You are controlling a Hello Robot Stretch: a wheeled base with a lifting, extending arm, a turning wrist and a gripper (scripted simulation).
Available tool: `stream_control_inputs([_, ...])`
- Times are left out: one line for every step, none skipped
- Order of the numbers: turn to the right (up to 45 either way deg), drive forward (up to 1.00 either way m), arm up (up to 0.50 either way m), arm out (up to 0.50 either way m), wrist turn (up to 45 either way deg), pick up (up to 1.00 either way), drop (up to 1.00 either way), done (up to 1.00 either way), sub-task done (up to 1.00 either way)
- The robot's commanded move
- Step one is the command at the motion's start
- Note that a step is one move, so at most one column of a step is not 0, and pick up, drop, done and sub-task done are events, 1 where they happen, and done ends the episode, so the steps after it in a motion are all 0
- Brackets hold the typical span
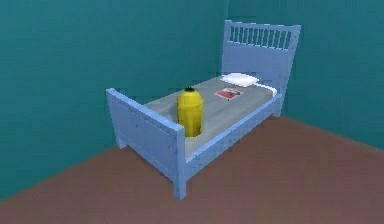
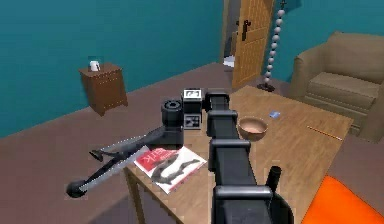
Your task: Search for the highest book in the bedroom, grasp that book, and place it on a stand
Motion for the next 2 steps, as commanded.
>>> stream_control_inputs([0.0,0.0,0.0,0.0,45.0,0.0,0.0,0.0,0.0])
stream_control_inputs([0.0,0.0,0.0,0.0,24.0,0.0,0.0,0.0,0.0])
